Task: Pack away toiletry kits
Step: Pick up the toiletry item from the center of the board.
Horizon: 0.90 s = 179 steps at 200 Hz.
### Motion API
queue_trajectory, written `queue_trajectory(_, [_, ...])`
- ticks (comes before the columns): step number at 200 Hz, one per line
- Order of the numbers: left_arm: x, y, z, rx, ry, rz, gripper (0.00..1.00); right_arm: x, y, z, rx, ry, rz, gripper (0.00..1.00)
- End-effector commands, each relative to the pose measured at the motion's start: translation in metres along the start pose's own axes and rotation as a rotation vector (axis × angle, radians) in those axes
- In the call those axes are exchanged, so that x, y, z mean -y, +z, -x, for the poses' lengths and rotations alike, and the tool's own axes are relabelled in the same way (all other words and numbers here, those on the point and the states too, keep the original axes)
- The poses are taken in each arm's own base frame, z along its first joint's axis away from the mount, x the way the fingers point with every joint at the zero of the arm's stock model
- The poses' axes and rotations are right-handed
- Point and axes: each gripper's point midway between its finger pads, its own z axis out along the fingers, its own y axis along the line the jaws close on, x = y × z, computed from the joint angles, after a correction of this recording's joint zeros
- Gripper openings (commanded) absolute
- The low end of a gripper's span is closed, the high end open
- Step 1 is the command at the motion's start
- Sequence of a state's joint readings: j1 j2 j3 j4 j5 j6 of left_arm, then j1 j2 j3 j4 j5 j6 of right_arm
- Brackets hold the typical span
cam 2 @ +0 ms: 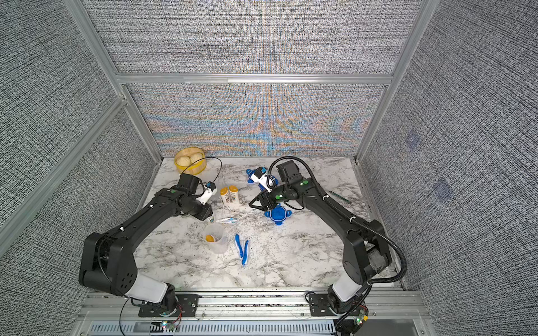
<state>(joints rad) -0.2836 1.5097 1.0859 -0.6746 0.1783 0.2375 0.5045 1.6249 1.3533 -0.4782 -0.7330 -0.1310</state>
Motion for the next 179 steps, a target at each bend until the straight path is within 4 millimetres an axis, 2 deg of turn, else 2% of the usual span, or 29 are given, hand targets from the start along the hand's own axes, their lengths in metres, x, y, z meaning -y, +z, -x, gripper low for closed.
queue_trajectory(1, [0.003,-0.002,0.006,0.034,0.016,-0.020,0.25,-0.003,-0.001,0.000,-0.004,0.007,0.013,0.59])
queue_trajectory(26, [0.006,-0.007,0.011,0.068,0.035,-0.024,0.16,-0.002,0.000,-0.001,-0.007,0.012,0.013,0.58])
queue_trajectory(50, [0.004,-0.017,0.013,0.086,0.050,-0.006,0.13,-0.001,-0.001,-0.002,-0.007,0.015,0.007,0.59])
queue_trajectory(65, [0.008,-0.037,0.017,0.103,0.064,-0.003,0.13,0.000,-0.002,-0.002,-0.010,0.018,0.002,0.59])
queue_trajectory(85, [0.016,-0.077,0.021,0.143,0.079,0.001,0.14,0.001,-0.004,-0.002,-0.011,0.018,-0.003,0.59])
queue_trajectory(105, [0.041,-0.119,0.019,0.194,0.121,-0.072,0.14,0.003,-0.005,-0.002,-0.010,0.019,-0.006,0.58])
queue_trajectory(124, [0.063,-0.148,0.013,0.223,0.195,-0.107,0.14,0.005,-0.007,-0.003,-0.006,0.024,-0.006,0.58])
queue_trajectory(154, [0.085,-0.170,0.000,0.198,0.307,-0.155,0.12,0.009,-0.008,-0.003,0.003,0.044,0.008,0.59])
queue_trajectory(179, [0.089,-0.181,-0.007,0.165,0.363,-0.158,0.10,0.010,-0.010,-0.003,0.009,0.049,0.008,0.59])
